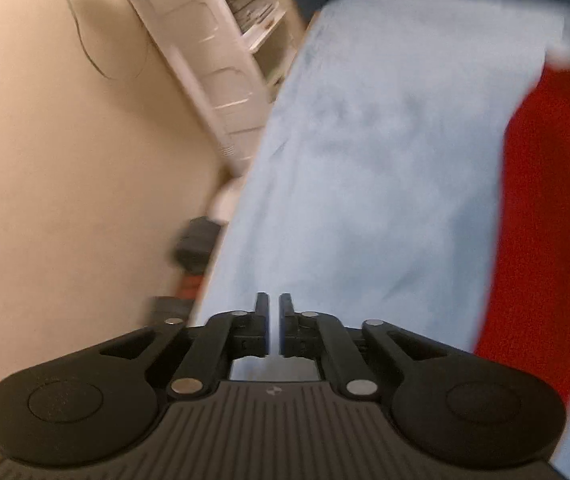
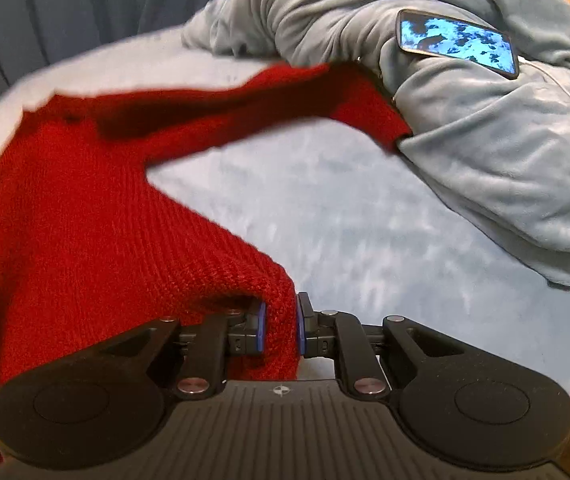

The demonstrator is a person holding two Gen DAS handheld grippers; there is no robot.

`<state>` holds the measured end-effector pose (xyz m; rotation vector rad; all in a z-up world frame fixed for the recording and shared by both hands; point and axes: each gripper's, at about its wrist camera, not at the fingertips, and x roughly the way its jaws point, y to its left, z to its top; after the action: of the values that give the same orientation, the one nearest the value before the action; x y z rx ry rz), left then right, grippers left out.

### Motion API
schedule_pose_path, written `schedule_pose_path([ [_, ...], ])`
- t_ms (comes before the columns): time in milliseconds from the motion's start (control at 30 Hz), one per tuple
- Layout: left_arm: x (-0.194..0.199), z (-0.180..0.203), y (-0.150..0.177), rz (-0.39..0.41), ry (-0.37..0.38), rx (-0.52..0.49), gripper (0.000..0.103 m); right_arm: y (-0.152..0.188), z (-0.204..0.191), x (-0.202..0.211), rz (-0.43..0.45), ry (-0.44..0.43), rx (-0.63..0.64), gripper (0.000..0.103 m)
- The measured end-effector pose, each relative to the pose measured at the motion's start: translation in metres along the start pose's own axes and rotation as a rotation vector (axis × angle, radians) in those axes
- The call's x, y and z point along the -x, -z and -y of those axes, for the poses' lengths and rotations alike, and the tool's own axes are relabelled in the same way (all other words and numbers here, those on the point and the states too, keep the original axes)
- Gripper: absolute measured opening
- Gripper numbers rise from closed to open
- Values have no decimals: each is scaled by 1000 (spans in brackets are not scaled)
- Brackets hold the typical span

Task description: Fold small clothes

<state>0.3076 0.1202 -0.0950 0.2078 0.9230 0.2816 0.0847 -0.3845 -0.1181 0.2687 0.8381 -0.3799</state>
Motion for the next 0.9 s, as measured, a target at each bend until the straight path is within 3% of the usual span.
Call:
schedule_pose_path([
  [33, 13, 0, -2, 29, 71, 19, 38, -2, 2, -1, -3, -12, -7, 15],
  [67, 26, 5, 1, 54, 115, 12, 77, -3, 2, -2, -11, -22, -9, 15],
  [100, 40, 18, 10, 76, 139, -19, 93, -3, 3, -4, -14, -23, -8, 15],
  [133, 54, 33, 23, 103, 151, -56, 102, -3, 4, -5, -16, -25, -11, 15],
  [200, 79, 69, 55, 134, 239, -161, 102, -6, 9, -6, -9, -29, -50, 15],
  [333, 122, 139, 133, 83, 542, -327, 103, -25, 19, 0, 58, 1, -100, 14],
  [400, 137, 172, 158, 102, 604, -399, 103, -43, 23, 2, 94, 4, -94, 14],
  [500, 140, 227, 180, 91, 607, -492, 103, -61, 26, 2, 105, -12, -93, 14],
  [567, 128, 263, 193, 95, 508, -590, 103, -65, 27, 0, 108, -12, -79, 14],
  [633, 110, 278, 205, 79, 399, -622, 103, -67, 29, -1, 104, -15, -77, 14],
  [767, 104, 270, 204, 52, 464, -581, 103, -68, 39, -5, 82, -35, -115, 14],
  [833, 110, 266, 205, 53, 560, -595, 103, -69, 39, -8, 79, -39, -123, 14],
  [900, 109, 273, 211, 89, 512, -642, 103, -71, 39, -8, 79, -47, -131, 14],
])
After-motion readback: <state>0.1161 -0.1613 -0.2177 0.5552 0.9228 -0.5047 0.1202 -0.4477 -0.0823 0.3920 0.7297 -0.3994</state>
